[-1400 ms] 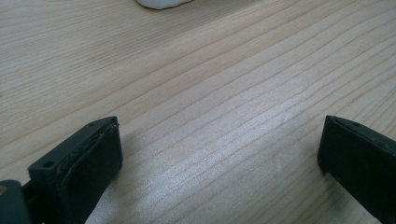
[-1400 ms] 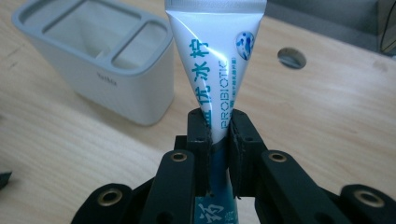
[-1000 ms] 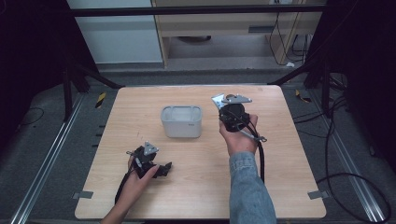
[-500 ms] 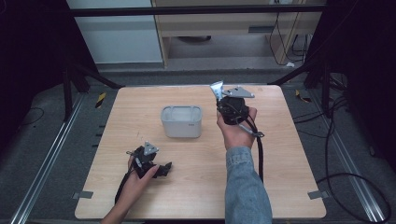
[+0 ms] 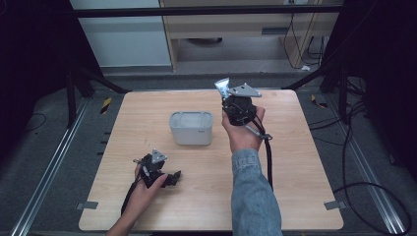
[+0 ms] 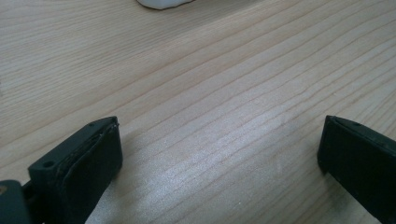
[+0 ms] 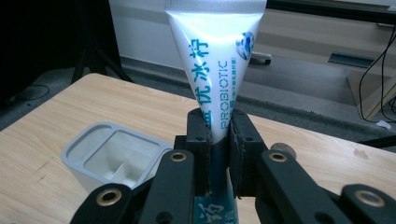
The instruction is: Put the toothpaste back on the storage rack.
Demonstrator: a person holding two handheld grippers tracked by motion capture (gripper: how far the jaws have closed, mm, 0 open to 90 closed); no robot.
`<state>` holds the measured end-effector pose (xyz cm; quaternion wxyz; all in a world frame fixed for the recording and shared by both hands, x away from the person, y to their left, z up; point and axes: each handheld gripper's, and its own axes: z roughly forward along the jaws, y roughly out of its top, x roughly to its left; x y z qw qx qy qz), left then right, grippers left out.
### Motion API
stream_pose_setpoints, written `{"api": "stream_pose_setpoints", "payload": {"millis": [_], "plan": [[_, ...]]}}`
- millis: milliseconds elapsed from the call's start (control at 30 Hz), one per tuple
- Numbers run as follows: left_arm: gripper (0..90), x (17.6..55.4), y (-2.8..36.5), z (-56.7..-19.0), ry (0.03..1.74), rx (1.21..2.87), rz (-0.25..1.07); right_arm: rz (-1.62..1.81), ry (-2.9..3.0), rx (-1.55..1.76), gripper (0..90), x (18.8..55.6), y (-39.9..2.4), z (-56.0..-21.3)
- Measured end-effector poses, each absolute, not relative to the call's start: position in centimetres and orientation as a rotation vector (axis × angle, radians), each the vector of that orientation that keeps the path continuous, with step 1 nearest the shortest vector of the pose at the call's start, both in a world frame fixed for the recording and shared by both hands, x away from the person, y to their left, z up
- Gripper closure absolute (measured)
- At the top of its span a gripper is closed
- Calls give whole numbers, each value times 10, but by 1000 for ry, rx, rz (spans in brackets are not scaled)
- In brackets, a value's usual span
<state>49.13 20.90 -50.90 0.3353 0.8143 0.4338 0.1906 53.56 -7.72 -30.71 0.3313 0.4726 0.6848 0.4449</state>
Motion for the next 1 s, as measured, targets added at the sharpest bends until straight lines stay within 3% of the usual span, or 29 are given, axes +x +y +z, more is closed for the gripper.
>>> {"api": "stream_pose_setpoints", "payload": {"millis": [1000], "plan": [[0,491,209,-509,1131,2125,498,1217,1756,1228,799,544,-54,-287]]}}
